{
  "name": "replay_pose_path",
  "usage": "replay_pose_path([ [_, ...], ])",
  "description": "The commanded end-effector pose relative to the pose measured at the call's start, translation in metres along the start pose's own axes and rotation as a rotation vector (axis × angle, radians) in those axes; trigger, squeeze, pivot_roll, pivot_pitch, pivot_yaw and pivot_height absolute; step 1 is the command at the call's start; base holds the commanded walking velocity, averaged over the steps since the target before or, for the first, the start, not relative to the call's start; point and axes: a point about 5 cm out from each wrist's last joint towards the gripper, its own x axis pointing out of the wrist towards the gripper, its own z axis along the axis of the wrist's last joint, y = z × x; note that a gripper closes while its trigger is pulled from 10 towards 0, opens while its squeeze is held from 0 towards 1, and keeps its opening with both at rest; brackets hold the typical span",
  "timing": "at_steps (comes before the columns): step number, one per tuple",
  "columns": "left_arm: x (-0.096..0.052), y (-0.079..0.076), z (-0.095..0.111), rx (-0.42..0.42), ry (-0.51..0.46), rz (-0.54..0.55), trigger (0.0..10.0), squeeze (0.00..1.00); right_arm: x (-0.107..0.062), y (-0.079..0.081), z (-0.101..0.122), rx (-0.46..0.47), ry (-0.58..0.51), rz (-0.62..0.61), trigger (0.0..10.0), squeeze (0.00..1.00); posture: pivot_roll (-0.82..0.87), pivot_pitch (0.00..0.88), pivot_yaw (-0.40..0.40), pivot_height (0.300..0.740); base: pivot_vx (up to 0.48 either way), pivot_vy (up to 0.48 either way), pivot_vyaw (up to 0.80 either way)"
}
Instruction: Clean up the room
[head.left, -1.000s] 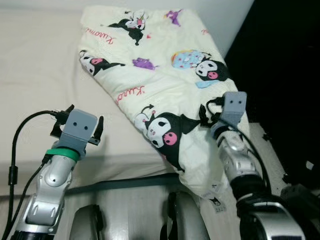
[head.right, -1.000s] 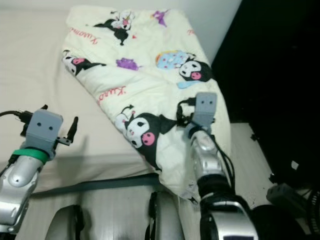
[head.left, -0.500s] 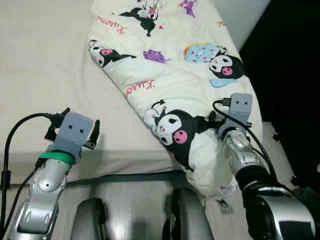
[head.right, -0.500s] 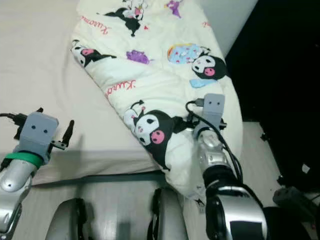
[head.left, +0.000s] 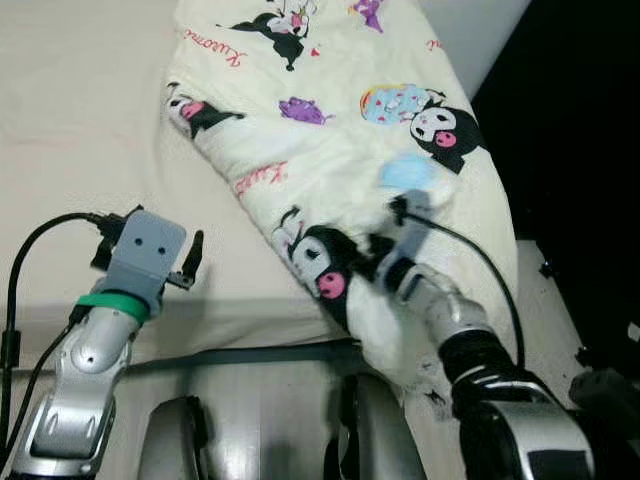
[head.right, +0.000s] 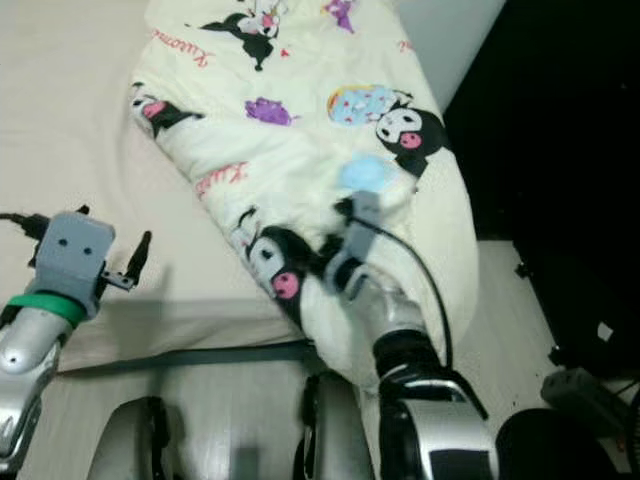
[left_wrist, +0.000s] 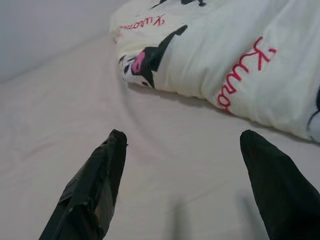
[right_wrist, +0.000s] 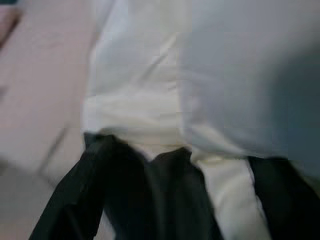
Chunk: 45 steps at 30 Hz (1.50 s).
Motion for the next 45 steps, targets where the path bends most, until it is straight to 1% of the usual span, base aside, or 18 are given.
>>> replay_pose_path([
  [1, -0.002, 0.001, -0.001, 0.004, 0.010, -0.024, 10.0, 0.00, -0.008, 0.009, -0.014, 0.014, 0.058, 0.099, 10.0, 0.00, 0.07, 0.269, -0.043, 0.541, 0.000, 0.000, 0.00],
  [4, -0.001, 0.004, 0.004, 0.008, -0.007, -0.034, 10.0, 0.00, -0.018, 0.019, -0.020, -0.003, 0.090, 0.181, 10.0, 0.00, 0.07, 0.268, -0.041, 0.541, 0.000, 0.000, 0.00],
  [5, 0.002, 0.010, 0.011, 0.018, -0.030, -0.033, 10.0, 0.00, -0.032, 0.030, -0.027, -0.027, 0.129, 0.265, 10.0, 0.00, 0.07, 0.263, -0.040, 0.541, 0.000, 0.000, 0.00],
  [7, 0.002, 0.010, 0.011, 0.018, -0.030, -0.033, 10.0, 0.00, -0.032, 0.030, -0.027, -0.027, 0.129, 0.265, 10.0, 0.00, 0.07, 0.263, -0.040, 0.541, 0.000, 0.000, 0.00],
  [12, 0.010, 0.028, 0.030, 0.037, -0.093, 0.001, 10.0, 0.00, -0.075, 0.061, -0.036, -0.138, 0.198, 0.501, 10.0, 0.00, 0.07, 0.253, -0.042, 0.541, 0.000, 0.000, 0.00],
  [15, 0.009, 0.026, 0.034, 0.034, -0.108, 0.001, 10.0, 0.00, -0.081, 0.070, -0.005, -0.135, 0.040, 0.517, 10.0, 0.00, 0.07, 0.243, -0.044, 0.541, 0.000, 0.000, 0.00],
  [21, 0.008, 0.024, 0.035, 0.025, -0.115, 0.006, 10.0, 0.00, -0.084, 0.076, 0.023, -0.131, -0.109, 0.512, 10.0, 0.00, 0.07, 0.233, -0.042, 0.541, 0.000, 0.000, 0.00],
  [22, 0.010, 0.023, 0.035, 0.018, -0.117, 0.010, 10.0, 0.00, -0.076, 0.068, 0.040, -0.170, -0.210, 0.386, 10.0, 0.00, 0.06, 0.229, -0.037, 0.541, 0.000, 0.000, 0.00],
  [25, 0.010, 0.022, 0.035, 0.014, -0.117, 0.012, 10.0, 0.00, -0.072, 0.064, 0.050, -0.192, -0.270, 0.293, 10.0, 0.00, 0.06, 0.229, -0.036, 0.541, 0.000, 0.000, 0.00],
  [26, 0.012, 0.020, 0.036, 0.003, -0.118, 0.013, 10.0, 0.00, -0.058, 0.040, 0.059, -0.217, -0.318, 0.036, 10.0, 0.00, 0.06, 0.230, -0.031, 0.541, 0.000, 0.000, 0.00],
  [27, 0.012, 0.020, 0.036, 0.003, -0.118, 0.013, 10.0, 0.00, -0.058, 0.040, 0.059, -0.217, -0.318, 0.036, 10.0, 0.00, 0.06, 0.230, -0.031, 0.541, 0.000, 0.000, 0.00],
  [29, 0.014, 0.013, 0.038, -0.017, -0.121, 0.001, 10.0, 0.00, -0.041, -0.003, 0.060, -0.307, -0.323, -0.423, 10.0, 0.00, 0.06, 0.239, -0.024, 0.541, 0.000, 0.000, 0.00],
  [30, 0.015, 0.010, 0.039, -0.023, -0.121, -0.005, 10.0, 0.00, -0.036, -0.016, 0.061, -0.414, -0.316, -0.615, 10.0, 0.00, 0.07, 0.243, -0.022, 0.541, 0.000, 0.000, 0.00],
  [32, 0.015, 0.010, 0.039, -0.023, -0.121, -0.005, 10.0, 0.00, -0.036, -0.016, 0.061, -0.414, -0.316, -0.615, 10.0, 0.00, 0.07, 0.243, -0.022, 0.541, 0.000, 0.000, 0.00],
  [34, 0.015, 0.009, 0.039, -0.026, -0.121, -0.009, 10.0, 0.00, -0.036, -0.022, 0.061, -0.471, -0.317, -0.702, 10.0, 0.00, 0.07, 0.243, -0.022, 0.541, 0.000, 0.000, 0.00],
  [37, 0.014, 0.008, 0.039, -0.034, -0.114, -0.009, 10.0, 0.00, -0.037, -0.033, 0.072, -0.734, -0.294, -0.945, 10.0, 0.00, 0.09, 0.255, -0.029, 0.541, 0.000, 0.000, 0.00],
  [43, 0.007, 0.011, 0.035, -0.029, -0.091, 0.003, 10.0, 0.00, -0.047, -0.050, 0.090, -0.705, -0.330, -1.103, 10.0, 0.00, 0.11, 0.267, -0.036, 0.541, 0.000, 0.000, 0.00],
  [45, 0.006, 0.012, 0.034, -0.027, -0.085, 0.007, 10.0, 0.00, -0.051, -0.053, 0.101, -0.776, -0.363, -1.168, 10.0, 0.00, 0.12, 0.270, -0.037, 0.541, 0.000, 0.000, 0.00],
])
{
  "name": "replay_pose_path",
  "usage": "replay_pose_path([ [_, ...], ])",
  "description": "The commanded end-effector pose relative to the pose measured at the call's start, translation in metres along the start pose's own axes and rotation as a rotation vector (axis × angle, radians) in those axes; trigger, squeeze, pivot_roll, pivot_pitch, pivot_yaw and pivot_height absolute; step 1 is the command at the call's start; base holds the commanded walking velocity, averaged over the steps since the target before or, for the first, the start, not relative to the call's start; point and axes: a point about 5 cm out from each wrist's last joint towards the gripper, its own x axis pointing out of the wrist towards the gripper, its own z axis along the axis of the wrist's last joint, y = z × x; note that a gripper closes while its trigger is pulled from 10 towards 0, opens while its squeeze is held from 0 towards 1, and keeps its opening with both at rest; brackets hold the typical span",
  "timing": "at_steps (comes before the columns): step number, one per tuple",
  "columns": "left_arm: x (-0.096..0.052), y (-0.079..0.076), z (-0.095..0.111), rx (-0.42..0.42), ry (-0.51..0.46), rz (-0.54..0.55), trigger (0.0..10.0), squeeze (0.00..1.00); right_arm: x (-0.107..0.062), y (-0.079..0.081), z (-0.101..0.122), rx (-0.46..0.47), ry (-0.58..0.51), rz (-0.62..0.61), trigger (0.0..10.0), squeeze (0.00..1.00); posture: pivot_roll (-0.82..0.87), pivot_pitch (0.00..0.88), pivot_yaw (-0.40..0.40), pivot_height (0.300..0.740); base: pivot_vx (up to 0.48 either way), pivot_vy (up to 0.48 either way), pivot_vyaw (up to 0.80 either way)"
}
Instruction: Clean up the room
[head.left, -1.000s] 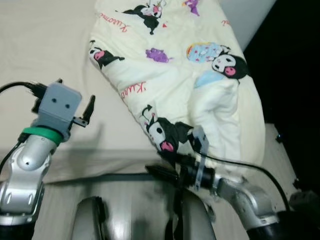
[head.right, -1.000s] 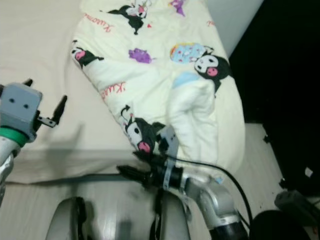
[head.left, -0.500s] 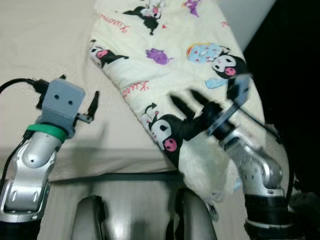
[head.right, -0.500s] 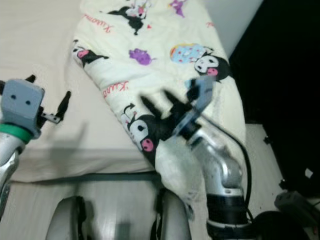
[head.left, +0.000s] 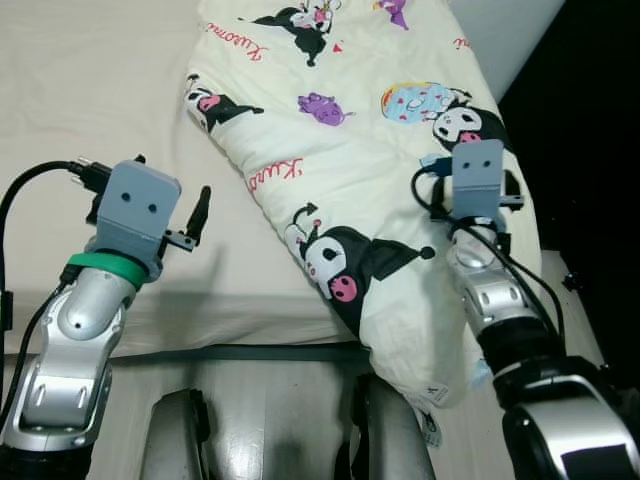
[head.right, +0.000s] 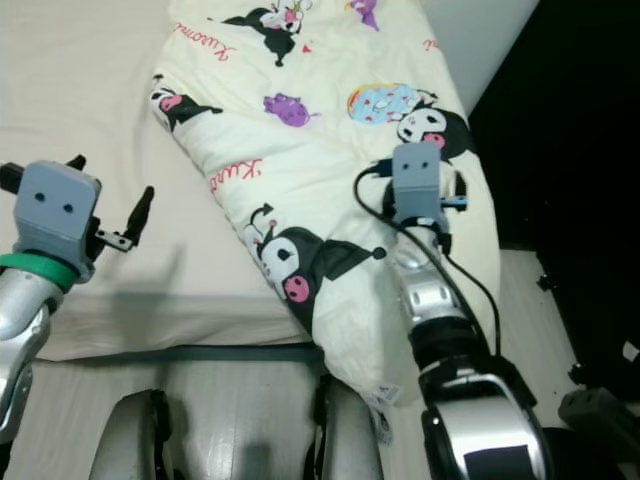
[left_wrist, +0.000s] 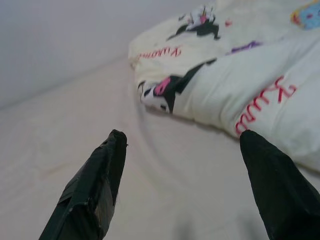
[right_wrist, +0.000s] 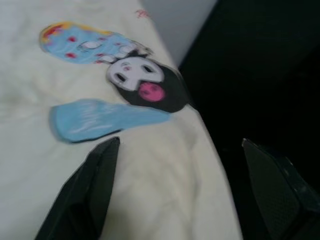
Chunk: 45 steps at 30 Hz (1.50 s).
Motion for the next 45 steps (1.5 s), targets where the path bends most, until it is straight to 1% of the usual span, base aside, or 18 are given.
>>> replay_pose_path([
  [1, -0.004, 0.000, -0.002, 0.001, 0.015, 0.001, 10.0, 0.00, 0.005, -0.011, -0.002, -0.054, -0.016, -0.071, 10.0, 0.00, 0.12, 0.270, -0.037, 0.541, 0.000, 0.000, 0.00],
  [4, -0.004, 0.000, -0.002, 0.002, 0.016, 0.002, 10.0, 0.00, 0.007, -0.013, 0.000, -0.081, -0.031, -0.090, 10.0, 0.00, 0.12, 0.270, -0.037, 0.541, 0.000, 0.000, 0.00],
  [5, -0.004, -0.001, -0.002, -0.001, 0.018, 0.002, 10.0, 0.00, 0.008, -0.017, -0.007, -0.229, -0.040, -0.147, 10.0, 0.00, 0.11, 0.272, -0.036, 0.541, 0.000, 0.000, 0.00],
  [8, -0.005, -0.002, -0.002, -0.004, 0.021, -0.002, 10.0, 0.00, 0.006, -0.019, -0.019, -0.379, -0.012, -0.168, 10.0, 0.00, 0.11, 0.278, -0.033, 0.541, 0.000, 0.000, 0.00],
  [16, -0.007, -0.001, -0.005, -0.003, 0.035, -0.004, 10.0, 0.00, -0.004, -0.020, -0.050, -0.478, 0.101, -0.130, 10.0, 0.00, 0.12, 0.282, -0.028, 0.541, 0.000, 0.000, 0.00],
  [20, -0.008, -0.001, -0.006, -0.001, 0.041, -0.007, 10.0, 0.00, -0.012, -0.010, -0.066, -0.528, 0.151, -0.004, 10.0, 0.00, 0.12, 0.280, -0.024, 0.541, 0.000, 0.000, 0.00],
  [23, -0.008, -0.001, -0.006, 0.000, 0.042, -0.012, 10.0, 0.00, -0.024, 0.019, -0.072, -0.423, 0.188, 0.250, 10.0, 0.00, 0.12, 0.271, -0.020, 0.541, 0.000, 0.000, 0.00],
  [25, -0.008, -0.001, -0.006, 0.000, 0.042, -0.012, 10.0, 0.00, -0.024, 0.019, -0.072, -0.423, 0.188, 0.250, 10.0, 0.00, 0.12, 0.271, -0.020, 0.541, 0.000, 0.000, 0.00],
  [26, -0.008, -0.002, -0.006, -0.002, 0.041, -0.015, 10.0, 0.00, -0.032, 0.038, -0.070, -0.335, 0.190, 0.404, 10.0, 0.00, 0.12, 0.268, -0.019, 0.541, 0.000, 0.000, 0.00],
  [28, -0.008, -0.002, -0.006, -0.002, 0.041, -0.015, 10.0, 0.00, -0.032, 0.038, -0.070, -0.335, 0.190, 0.404, 10.0, 0.00, 0.12, 0.268, -0.019, 0.541, 0.000, 0.000, 0.00],
  [29, -0.007, -0.003, -0.005, -0.003, 0.039, -0.022, 10.0, 0.00, -0.043, 0.061, -0.064, -0.217, 0.180, 0.586, 10.0, 0.00, 0.11, 0.261, -0.015, 0.541, 0.000, 0.000, 0.00],
  [31, -0.007, -0.002, -0.005, -0.005, 0.038, -0.025, 10.0, 0.00, -0.054, 0.079, -0.057, -0.102, 0.159, 0.756, 10.0, 0.00, 0.11, 0.257, -0.015, 0.541, 0.000, 0.000, 0.00],
  [33, -0.007, -0.002, -0.005, -0.005, 0.038, -0.025, 10.0, 0.00, -0.054, 0.079, -0.057, -0.102, 0.159, 0.756, 10.0, 0.00, 0.11, 0.257, -0.015, 0.541, 0.000, 0.000, 0.00],
  [34, -0.007, 0.005, -0.005, 0.004, 0.038, -0.010, 10.0, 0.00, -0.065, 0.088, -0.051, -0.010, 0.124, 0.894, 10.0, 0.00, 0.11, 0.253, -0.011, 0.541, 0.000, 0.000, 0.00],
  [35, -0.006, 0.016, -0.006, 0.012, 0.040, 0.021, 10.0, 0.00, -0.073, 0.089, -0.046, 0.082, 0.097, 0.993, 10.0, 0.00, 0.11, 0.248, -0.013, 0.541, 0.000, 0.000, 0.00],
  [37, -0.006, 0.016, -0.006, 0.012, 0.040, 0.021, 10.0, 0.00, -0.073, 0.089, -0.046, 0.082, 0.097, 0.993, 10.0, 0.00, 0.11, 0.248, -0.013, 0.541, 0.000, 0.000, 0.00],
  [41, -0.003, 0.039, -0.006, 0.025, 0.044, 0.096, 10.0, 0.00, -0.100, 0.074, -0.032, 0.256, 0.032, 1.204, 10.0, 0.00, 0.09, 0.235, -0.024, 0.541, 0.000, 0.000, 0.00],
  [45, 0.001, 0.028, -0.007, 0.011, 0.033, 0.069, 10.0, 0.00, -0.135, 0.050, -0.004, 0.380, -0.108, 1.443, 10.0, 0.00, 0.07, 0.229, -0.023, 0.541, 0.000, 0.000, 0.00],
])
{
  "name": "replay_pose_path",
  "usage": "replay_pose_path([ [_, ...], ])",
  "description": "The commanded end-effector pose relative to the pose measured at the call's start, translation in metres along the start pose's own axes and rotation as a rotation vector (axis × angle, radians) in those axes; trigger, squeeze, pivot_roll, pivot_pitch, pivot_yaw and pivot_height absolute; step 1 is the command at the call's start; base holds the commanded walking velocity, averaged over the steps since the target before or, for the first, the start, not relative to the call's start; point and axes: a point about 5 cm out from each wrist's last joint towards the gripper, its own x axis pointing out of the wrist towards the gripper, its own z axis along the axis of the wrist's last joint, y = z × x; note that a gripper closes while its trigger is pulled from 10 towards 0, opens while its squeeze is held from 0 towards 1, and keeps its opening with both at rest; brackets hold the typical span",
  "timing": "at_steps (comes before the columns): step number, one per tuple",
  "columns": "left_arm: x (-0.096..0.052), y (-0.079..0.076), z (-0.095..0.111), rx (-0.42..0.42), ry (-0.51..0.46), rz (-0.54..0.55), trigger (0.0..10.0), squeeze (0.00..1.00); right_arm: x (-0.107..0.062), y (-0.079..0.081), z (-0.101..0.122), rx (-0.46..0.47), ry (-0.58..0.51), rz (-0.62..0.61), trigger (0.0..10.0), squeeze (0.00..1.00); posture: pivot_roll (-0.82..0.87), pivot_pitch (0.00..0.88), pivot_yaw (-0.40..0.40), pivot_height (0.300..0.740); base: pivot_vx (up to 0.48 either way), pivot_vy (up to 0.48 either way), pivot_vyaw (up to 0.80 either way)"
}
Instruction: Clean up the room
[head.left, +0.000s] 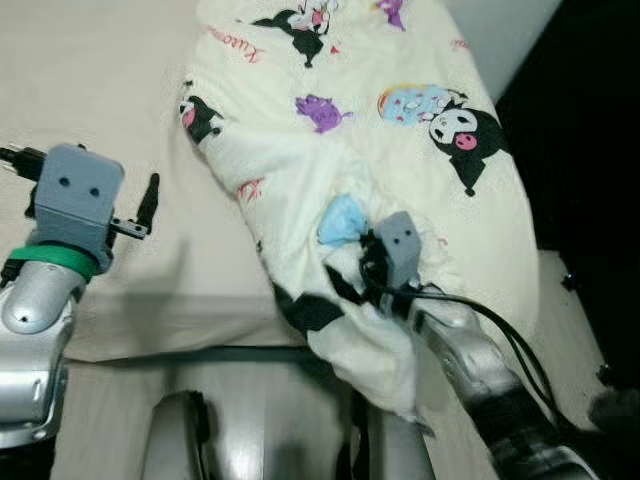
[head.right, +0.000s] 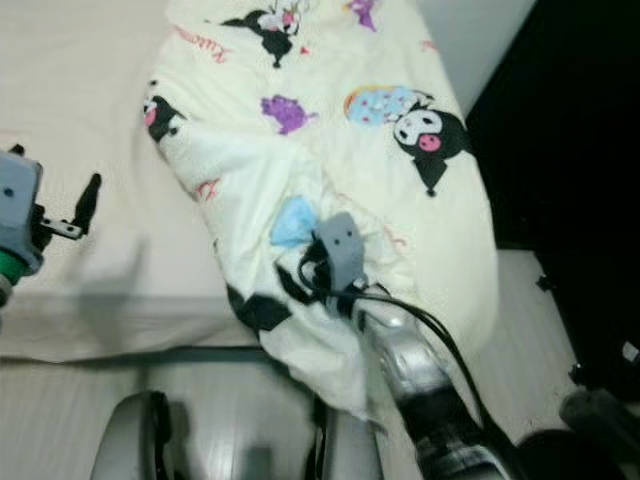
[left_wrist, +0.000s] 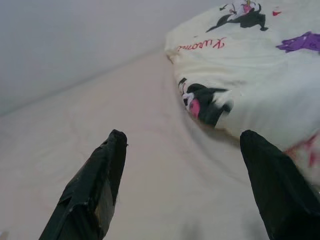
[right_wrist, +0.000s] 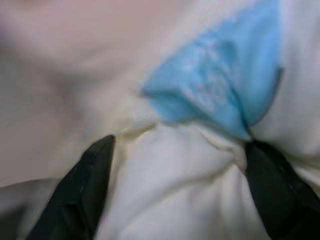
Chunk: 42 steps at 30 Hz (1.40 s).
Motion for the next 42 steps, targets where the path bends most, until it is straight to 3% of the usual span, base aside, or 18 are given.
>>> replay_pose_path([
  [1, -0.001, -0.010, -0.006, -0.014, 0.014, -0.031, 10.0, 0.00, -0.003, 0.016, 0.016, 0.038, -0.077, 0.120, 10.0, 0.00, 0.07, 0.229, -0.023, 0.541, 0.000, 0.000, 0.00],
  [7, 0.003, -0.025, -0.005, -0.047, 0.006, -0.071, 10.0, 0.00, -0.013, 0.001, 0.070, 0.226, -0.366, 0.091, 10.0, 0.00, 0.05, 0.216, -0.004, 0.541, 0.000, 0.000, 0.00],
  [11, 0.003, -0.029, -0.003, -0.057, -0.001, -0.084, 10.0, 0.00, -0.020, 0.002, 0.086, 0.282, -0.450, 0.108, 10.0, 0.00, 0.05, 0.216, -0.002, 0.541, 0.000, 0.000, 0.00],
  [13, 0.003, -0.030, -0.002, -0.057, -0.005, -0.088, 10.0, 0.00, -0.029, 0.003, 0.104, 0.349, -0.558, 0.152, 10.0, 0.00, 0.05, 0.216, -0.004, 0.541, 0.000, 0.000, 0.00],
  [21, 0.003, -0.028, -0.001, -0.044, -0.016, -0.086, 10.0, 0.00, -0.038, 0.002, 0.121, 0.366, -0.635, 0.166, 10.0, 0.00, 0.06, 0.216, -0.007, 0.541, 0.000, 0.000, 0.00],
  [27, 0.004, -0.030, 0.006, -0.069, -0.051, -0.111, 10.0, 0.00, -0.028, -0.021, 0.103, 0.398, -0.582, -0.074, 10.0, 0.00, 0.06, 0.215, -0.007, 0.541, 0.000, 0.000, 0.00],
  [28, 0.005, -0.031, 0.014, -0.077, -0.081, -0.139, 10.0, 0.00, -0.025, -0.034, 0.092, 0.387, -0.526, -0.229, 10.0, 0.00, 0.06, 0.209, -0.003, 0.541, 0.000, 0.000, 0.00],
  [31, 0.006, -0.032, 0.019, -0.081, -0.103, -0.158, 10.0, 0.00, -0.023, -0.042, 0.085, 0.373, -0.483, -0.331, 10.0, 0.00, 0.06, 0.206, -0.003, 0.541, 0.000, 0.000, 0.00],
  [33, 0.010, -0.037, 0.030, -0.082, -0.145, -0.226, 10.0, 0.00, -0.016, -0.057, 0.053, 0.238, -0.277, -0.574, 10.0, 0.00, 0.06, 0.196, 0.001, 0.541, 0.000, 0.000, 0.00],
  [35, 0.011, -0.039, 0.031, -0.083, -0.151, -0.240, 10.0, 0.00, -0.015, -0.058, 0.045, 0.204, -0.220, -0.614, 10.0, 0.00, 0.06, 0.196, 0.001, 0.541, 0.000, 0.000, 0.00],
  [38, 0.014, -0.038, 0.035, -0.097, -0.161, -0.238, 10.0, 0.00, -0.010, -0.046, 0.034, 0.142, -0.141, -0.534, 10.0, 0.00, 0.06, 0.196, 0.001, 0.541, 0.000, 0.000, 0.00],
  [41, 0.021, -0.026, 0.052, -0.147, -0.207, -0.207, 10.0, 0.00, -0.007, 0.022, 0.021, 0.042, -0.016, -0.056, 10.0, 0.00, 0.05, 0.193, 0.005, 0.541, 0.000, 0.000, 0.00],
  [42, 0.021, -0.026, 0.052, -0.147, -0.207, -0.207, 10.0, 0.00, -0.007, 0.022, 0.021, 0.042, -0.016, -0.056, 10.0, 0.00, 0.05, 0.193, 0.005, 0.541, 0.000, 0.000, 0.00],
])
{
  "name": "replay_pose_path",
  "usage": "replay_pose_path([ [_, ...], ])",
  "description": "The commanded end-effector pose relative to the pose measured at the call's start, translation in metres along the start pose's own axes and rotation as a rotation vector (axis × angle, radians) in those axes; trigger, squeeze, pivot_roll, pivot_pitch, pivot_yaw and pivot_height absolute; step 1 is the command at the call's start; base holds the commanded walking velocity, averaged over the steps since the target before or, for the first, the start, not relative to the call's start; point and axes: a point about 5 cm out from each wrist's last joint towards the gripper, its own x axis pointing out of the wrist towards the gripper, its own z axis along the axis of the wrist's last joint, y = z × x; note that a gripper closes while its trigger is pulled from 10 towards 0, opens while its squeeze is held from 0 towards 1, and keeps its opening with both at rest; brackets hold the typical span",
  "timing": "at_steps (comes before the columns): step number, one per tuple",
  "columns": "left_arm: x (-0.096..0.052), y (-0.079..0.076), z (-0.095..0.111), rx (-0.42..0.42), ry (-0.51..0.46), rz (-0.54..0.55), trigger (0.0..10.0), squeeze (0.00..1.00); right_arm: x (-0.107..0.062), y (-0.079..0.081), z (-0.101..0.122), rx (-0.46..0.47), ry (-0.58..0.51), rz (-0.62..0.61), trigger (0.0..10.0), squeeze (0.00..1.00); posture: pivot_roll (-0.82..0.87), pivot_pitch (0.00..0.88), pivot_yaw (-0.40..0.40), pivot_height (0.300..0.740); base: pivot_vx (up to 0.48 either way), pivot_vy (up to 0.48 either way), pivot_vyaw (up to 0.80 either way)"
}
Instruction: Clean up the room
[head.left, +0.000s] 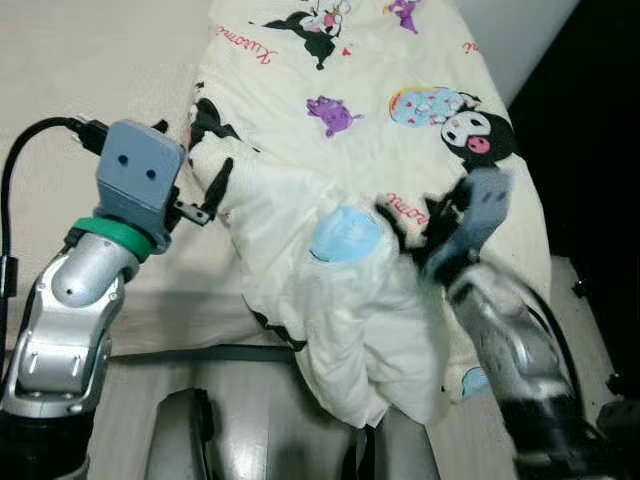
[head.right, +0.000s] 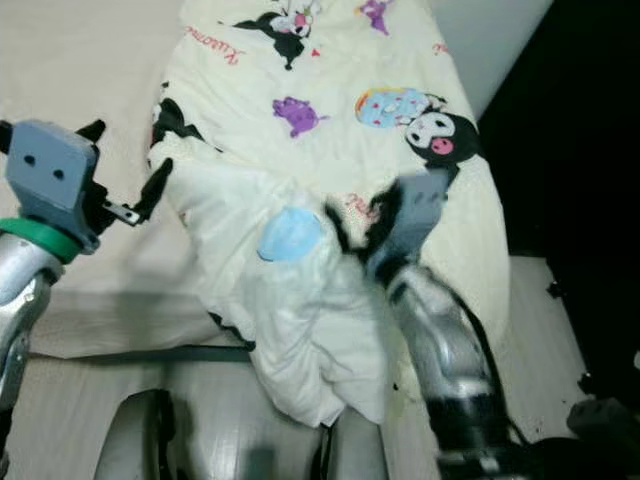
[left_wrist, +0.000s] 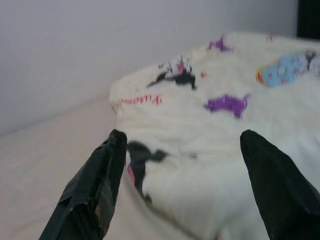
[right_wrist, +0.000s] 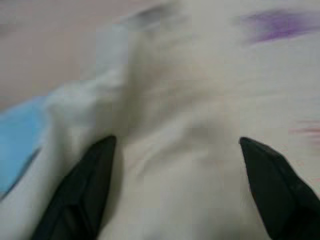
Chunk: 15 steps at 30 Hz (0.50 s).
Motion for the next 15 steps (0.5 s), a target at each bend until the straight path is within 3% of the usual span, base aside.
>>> replay_pose_path([
  [1, 0.003, 0.006, 0.009, -0.025, -0.027, 0.003, 10.0, 0.00, -0.004, 0.038, -0.003, -0.019, 0.037, 0.252, 10.0, 0.00, 0.05, 0.193, 0.005, 0.541, 0.000, 0.000, 0.00],
  [2, 0.006, 0.009, 0.013, -0.040, -0.040, 0.008, 10.0, 0.00, -0.009, 0.052, -0.002, -0.015, 0.044, 0.346, 10.0, 0.00, 0.04, 0.192, 0.006, 0.541, 0.000, 0.000, 0.00],
  [3, 0.006, 0.009, 0.013, -0.040, -0.040, 0.008, 10.0, 0.00, -0.009, 0.052, -0.002, -0.015, 0.044, 0.346, 10.0, 0.00, 0.04, 0.192, 0.006, 0.541, 0.000, 0.000, 0.00],
  [5, 0.009, 0.010, 0.013, -0.056, -0.047, 0.009, 10.0, 0.00, -0.012, 0.073, 0.005, 0.018, 0.023, 0.478, 10.0, 0.00, 0.04, 0.190, 0.011, 0.541, 0.000, 0.000, 0.00],
  [7, 0.010, 0.009, 0.012, -0.059, -0.044, 0.007, 10.0, 0.00, -0.013, 0.081, 0.009, 0.035, 0.004, 0.526, 10.0, 0.00, 0.04, 0.190, 0.011, 0.541, 0.000, 0.000, 0.00],
  [9, 0.010, 0.004, 0.007, -0.072, -0.028, -0.008, 10.0, 0.00, -0.009, 0.089, 0.029, 0.170, -0.109, 0.558, 10.0, 0.00, 0.04, 0.190, 0.011, 0.541, 0.000, 0.000, 0.00],
  [10, 0.009, -0.001, 0.003, -0.087, -0.014, -0.022, 10.0, 0.00, -0.004, 0.082, 0.038, 0.202, -0.166, 0.501, 10.0, 0.00, 0.03, 0.189, 0.011, 0.541, 0.000, 0.000, 0.00],
  [12, 0.005, -0.017, -0.012, -0.128, 0.052, -0.079, 10.0, 0.00, 0.011, 0.048, 0.053, 0.275, -0.268, 0.265, 10.0, 0.00, 0.03, 0.187, 0.010, 0.541, 0.000, 0.000, 0.00],
  [15, 0.000, -0.034, -0.031, -0.146, 0.144, -0.157, 10.0, 0.00, 0.017, 0.011, 0.055, 0.350, -0.315, 0.004, 10.0, 0.00, 0.03, 0.186, 0.005, 0.541, 0.000, 0.000, 0.00],
])
